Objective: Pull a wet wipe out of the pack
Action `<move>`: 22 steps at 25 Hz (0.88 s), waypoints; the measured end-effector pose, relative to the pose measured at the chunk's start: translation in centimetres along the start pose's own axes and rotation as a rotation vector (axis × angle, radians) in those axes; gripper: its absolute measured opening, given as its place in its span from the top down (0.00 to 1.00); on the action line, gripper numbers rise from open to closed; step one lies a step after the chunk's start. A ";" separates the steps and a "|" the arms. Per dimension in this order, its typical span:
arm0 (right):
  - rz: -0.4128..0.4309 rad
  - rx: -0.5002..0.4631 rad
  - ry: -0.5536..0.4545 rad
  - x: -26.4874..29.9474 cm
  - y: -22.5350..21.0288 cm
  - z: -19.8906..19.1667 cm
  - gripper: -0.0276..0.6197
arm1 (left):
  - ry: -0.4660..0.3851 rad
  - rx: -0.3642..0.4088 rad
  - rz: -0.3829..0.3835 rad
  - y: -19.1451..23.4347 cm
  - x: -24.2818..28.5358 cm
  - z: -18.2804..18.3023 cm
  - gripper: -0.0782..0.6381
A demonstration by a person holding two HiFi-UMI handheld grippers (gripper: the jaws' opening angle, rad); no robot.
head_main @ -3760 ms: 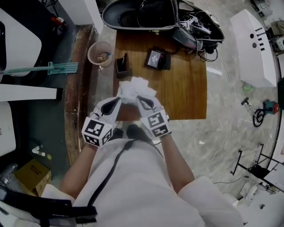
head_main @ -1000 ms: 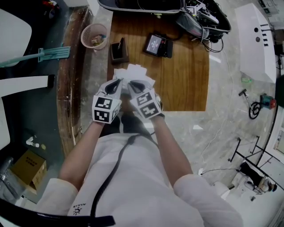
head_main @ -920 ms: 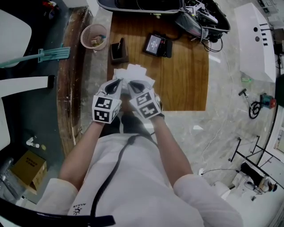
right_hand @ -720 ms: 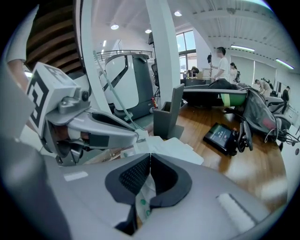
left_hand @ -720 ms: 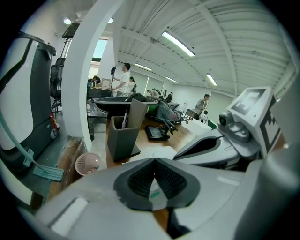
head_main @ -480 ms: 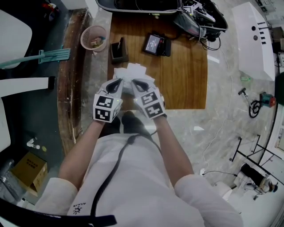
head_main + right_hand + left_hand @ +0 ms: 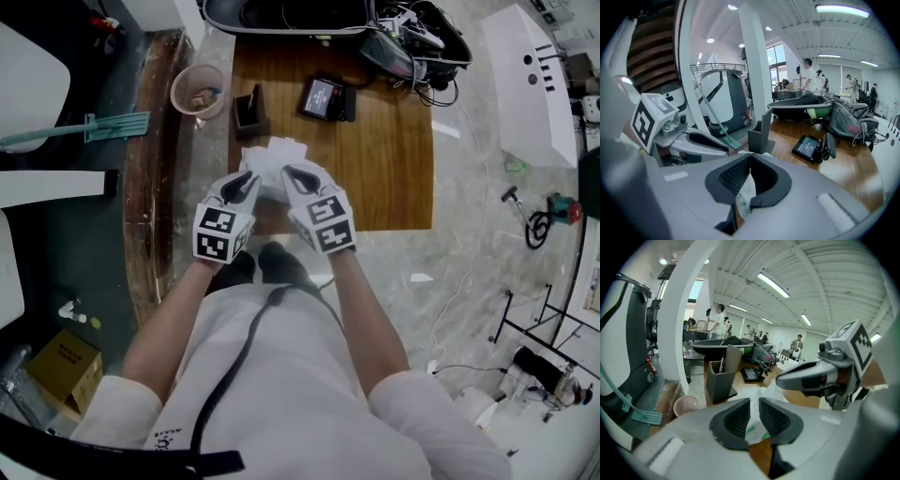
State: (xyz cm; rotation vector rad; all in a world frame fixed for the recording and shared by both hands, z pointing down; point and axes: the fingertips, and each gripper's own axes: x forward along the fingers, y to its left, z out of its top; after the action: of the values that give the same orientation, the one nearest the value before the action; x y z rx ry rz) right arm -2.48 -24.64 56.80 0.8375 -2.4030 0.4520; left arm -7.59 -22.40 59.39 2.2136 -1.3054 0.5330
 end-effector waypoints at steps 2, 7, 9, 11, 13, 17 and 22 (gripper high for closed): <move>-0.005 -0.004 -0.016 -0.3 0.0 0.4 0.94 | -0.005 0.004 -0.003 -0.2 -0.3 0.2 0.80; -0.021 -0.012 -0.062 -1.3 0.4 1.8 0.94 | -0.031 0.029 -0.016 -0.8 -1.1 1.2 0.80; -0.029 -0.012 -0.081 -1.8 0.5 2.2 0.94 | -0.039 0.039 -0.020 -1.1 -1.5 1.6 0.80; -0.034 -0.008 -0.102 -2.4 0.6 2.7 0.94 | -0.049 0.049 -0.023 -1.3 -1.8 2.0 0.80; -0.046 -0.012 -0.123 -2.9 0.7 3.3 0.94 | -0.060 0.059 -0.028 -1.5 -2.1 2.4 0.80; -0.071 -0.024 -0.160 -4.1 0.6 4.3 0.94 | -0.082 0.077 -0.041 -2.0 -2.8 3.4 0.80; -0.077 -0.021 -0.221 -5.7 1.0 5.8 0.94 | -0.116 0.100 -0.055 -2.5 -3.7 5.0 0.80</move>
State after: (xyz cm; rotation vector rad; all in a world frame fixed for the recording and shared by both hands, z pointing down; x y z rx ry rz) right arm -1.63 -23.95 48.63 1.0137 -2.5590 0.3183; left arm -6.67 -21.88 52.78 2.3866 -1.2963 0.4647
